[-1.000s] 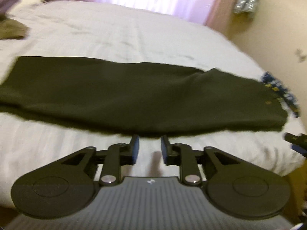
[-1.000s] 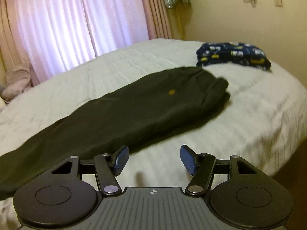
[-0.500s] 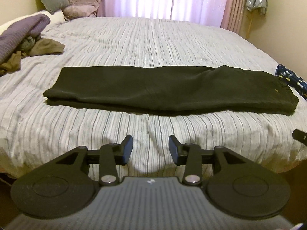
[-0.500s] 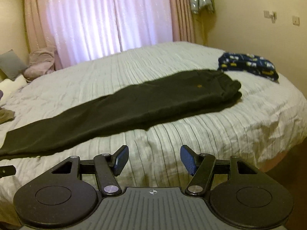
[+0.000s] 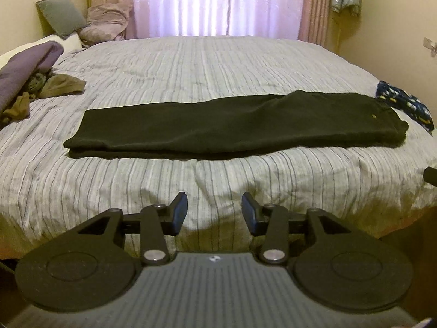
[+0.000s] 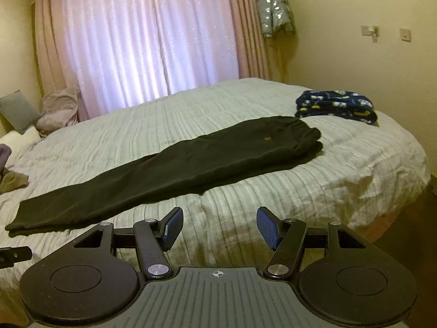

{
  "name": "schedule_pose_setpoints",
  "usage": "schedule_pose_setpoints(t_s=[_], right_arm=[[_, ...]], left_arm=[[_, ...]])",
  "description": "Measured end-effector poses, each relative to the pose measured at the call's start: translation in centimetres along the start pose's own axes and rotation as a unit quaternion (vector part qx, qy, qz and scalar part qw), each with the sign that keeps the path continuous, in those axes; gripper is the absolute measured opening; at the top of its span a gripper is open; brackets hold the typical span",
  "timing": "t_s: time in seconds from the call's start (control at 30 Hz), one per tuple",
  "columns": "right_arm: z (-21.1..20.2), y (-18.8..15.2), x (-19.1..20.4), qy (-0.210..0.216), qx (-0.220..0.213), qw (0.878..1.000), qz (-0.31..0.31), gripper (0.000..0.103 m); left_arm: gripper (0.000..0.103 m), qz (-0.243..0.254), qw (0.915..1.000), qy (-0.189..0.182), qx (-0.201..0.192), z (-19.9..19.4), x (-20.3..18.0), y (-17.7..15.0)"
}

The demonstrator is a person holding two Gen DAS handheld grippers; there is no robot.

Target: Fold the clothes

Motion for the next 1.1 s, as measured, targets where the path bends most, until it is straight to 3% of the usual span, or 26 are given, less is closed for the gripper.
schedule_pose_setpoints(t_s=[0.23,0.4,0.6,0.73,0.87,1.0,1.1], right_arm=[[-0.7,-1.3,-2.2,-0.031,0.009,0.999,0.027,0.063],[1.1,-1.6,-4.5,-0.055,0.028,0.996,0.058,0.063],[6.7,-0.7,-5.8,-0.023,0.061,0.995,0.077,0.063],[11.6,1.4,-5.0,0.015,0.069,0.996,0.05,0.063],[16.4,3.1,-2.8,0.062,0.055,0.996,-0.025,0.063],[21.2,4.7,-0.5,0.109,0.04,0.988,-0.103,0.063],[23.4,2.9,0.4,0.112,0.062,0.979,-0.158,0.063]], left_arm=[[0.04,0.036,0.9988,-0.025,0.021,2.1,-2.7,0.0],[0.04,0.052,0.9973,-0.032,0.041,4.4,-4.4,0.6],[0.04,0.038,0.9965,-0.002,0.074,8.7,-4.9,2.3],[0.04,0.021,0.9965,0.022,0.079,11.6,-4.6,4.3],[0.039,0.002,0.9972,0.04,0.063,14.4,-4.5,6.5],[0.037,-0.004,0.9981,0.043,0.044,17.1,-5.0,7.6],[0.037,-0.005,0.9971,0.057,0.05,19.5,-5.0,6.8]])
Point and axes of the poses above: each gripper's, at about its wrist camera, not at the fingertips, and z roughly the way its jaws point, x to its left, y to its top, the point moved 2 cm from there along z, roughly the way its jaws point, and after that the axes turned 2 degrees about -x, right-handed, at the moved point
